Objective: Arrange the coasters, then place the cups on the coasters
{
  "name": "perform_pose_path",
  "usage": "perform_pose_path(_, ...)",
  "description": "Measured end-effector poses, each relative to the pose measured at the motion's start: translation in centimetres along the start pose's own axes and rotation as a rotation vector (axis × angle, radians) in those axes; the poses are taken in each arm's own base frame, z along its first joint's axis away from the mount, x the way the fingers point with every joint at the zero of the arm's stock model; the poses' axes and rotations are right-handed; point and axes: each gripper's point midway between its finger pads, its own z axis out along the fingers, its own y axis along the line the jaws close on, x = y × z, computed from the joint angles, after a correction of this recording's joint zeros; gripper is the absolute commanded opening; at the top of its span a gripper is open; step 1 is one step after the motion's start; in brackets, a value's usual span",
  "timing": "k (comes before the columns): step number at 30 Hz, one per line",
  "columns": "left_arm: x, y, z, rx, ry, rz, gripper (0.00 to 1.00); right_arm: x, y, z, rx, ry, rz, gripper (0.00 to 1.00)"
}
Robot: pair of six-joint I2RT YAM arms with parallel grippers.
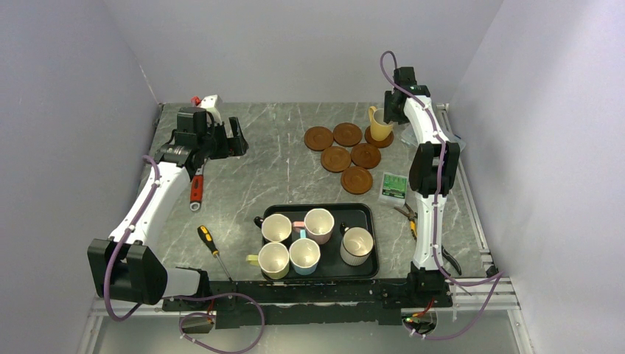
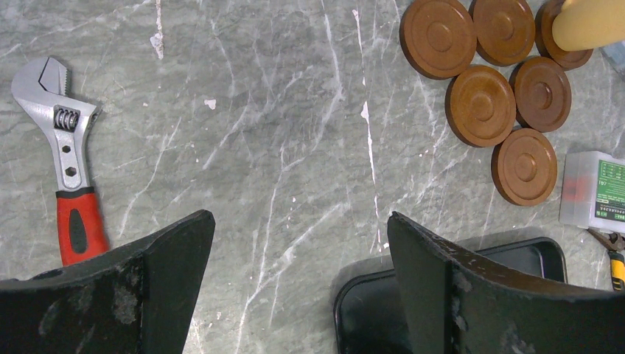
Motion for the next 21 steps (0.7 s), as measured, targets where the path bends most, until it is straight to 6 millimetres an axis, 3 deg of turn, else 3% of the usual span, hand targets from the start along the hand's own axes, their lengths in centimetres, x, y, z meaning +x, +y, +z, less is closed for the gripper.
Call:
perform_pose_path(9, 0.0, 0.0, 0.0, 0.0, 0.0, 0.0, 0.94, -0.8, 0.1, -1.1, -0.013, -0.023, 0.0, 0.51)
perform_pose_path(14, 0.0, 0.0, 0.0, 0.002, -0.001, -0.002, 0.94, -2.8, 0.2, -4.2, -0.035, -0.085, 0.008, 0.52)
perform_pose_path(18, -0.1, -0.2, -0.2, 0.011, -0.006, -0.003, 0.94, -4.6, 0.0, -7.9, -0.043, -0.146, 0.019, 0.53)
perform_pose_path(21, -0.2, -0.4, -0.4, 0.016, -0.01, -0.002, 0.94, -4.7, 0.0, -11.4, -0.054, -0.178, 0.031, 0.54)
